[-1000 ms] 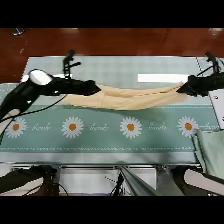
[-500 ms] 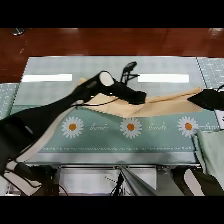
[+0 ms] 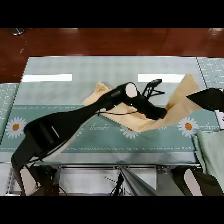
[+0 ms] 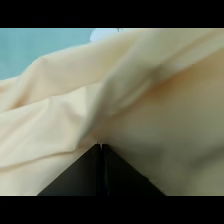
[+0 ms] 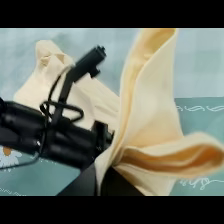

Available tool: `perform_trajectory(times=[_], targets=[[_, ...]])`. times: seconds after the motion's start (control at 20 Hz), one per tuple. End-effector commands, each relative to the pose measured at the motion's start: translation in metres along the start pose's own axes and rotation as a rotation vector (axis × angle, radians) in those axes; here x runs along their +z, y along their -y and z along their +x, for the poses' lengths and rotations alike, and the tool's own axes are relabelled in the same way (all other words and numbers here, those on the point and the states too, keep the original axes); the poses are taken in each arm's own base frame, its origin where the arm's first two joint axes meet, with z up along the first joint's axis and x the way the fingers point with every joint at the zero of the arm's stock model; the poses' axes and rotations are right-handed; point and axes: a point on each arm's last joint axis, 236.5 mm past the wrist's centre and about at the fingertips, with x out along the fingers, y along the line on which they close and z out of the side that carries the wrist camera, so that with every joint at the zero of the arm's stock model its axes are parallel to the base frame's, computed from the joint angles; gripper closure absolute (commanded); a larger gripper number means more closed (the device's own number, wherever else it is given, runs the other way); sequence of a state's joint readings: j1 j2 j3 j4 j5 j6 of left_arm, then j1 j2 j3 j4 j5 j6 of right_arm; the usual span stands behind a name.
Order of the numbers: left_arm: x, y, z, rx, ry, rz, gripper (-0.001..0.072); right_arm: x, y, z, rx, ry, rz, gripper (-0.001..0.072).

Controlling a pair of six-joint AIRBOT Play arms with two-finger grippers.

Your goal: Fold the shirts.

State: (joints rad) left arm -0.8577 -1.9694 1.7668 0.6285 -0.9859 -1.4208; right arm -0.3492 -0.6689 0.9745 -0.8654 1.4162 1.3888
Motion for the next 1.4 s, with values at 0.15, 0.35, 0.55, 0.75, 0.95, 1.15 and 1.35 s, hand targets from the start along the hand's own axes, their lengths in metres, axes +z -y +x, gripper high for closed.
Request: perform_trajectory(times=[0.15, 0.35, 0.55, 0.75, 0.95, 1.15, 1.35], targets=[[0.047, -0.117, -0.213, 0.236, 0.104, -0.180, 0.0681, 0.001, -0.042, 0.011, 0.120, -0.003, -0.057, 0.0689], [0.012, -0.158, -0.389, 0.450, 0.390, -0.288, 0.0680, 0.003, -0.098, 0.054, 0.243, -0.076, -0.140, 0.0689], [-0.056, -0.128, -0.466, 0.558, 0.693, -0.284, 0.0680, 0.006, -0.170, 0.133, 0.346, -0.166, -0.236, 0.0689], [-0.122, -0.099, -0.449, 0.580, 0.794, -0.247, 0.0680, -0.011, -0.209, 0.233, 0.373, -0.291, -0.294, 0.0688], [-0.159, -0.091, -0.420, 0.530, 0.818, -0.263, 0.0679, -0.033, -0.203, 0.304, 0.356, -0.400, -0.259, 0.0689], [-0.174, -0.104, -0.399, 0.504, 0.779, -0.317, 0.0679, -0.045, -0.195, 0.328, 0.347, -0.459, -0.217, 0.0689], [-0.175, -0.114, -0.395, 0.505, 0.785, -0.338, 0.0680, -0.055, -0.197, 0.321, 0.369, -0.510, -0.217, 0.0082]])
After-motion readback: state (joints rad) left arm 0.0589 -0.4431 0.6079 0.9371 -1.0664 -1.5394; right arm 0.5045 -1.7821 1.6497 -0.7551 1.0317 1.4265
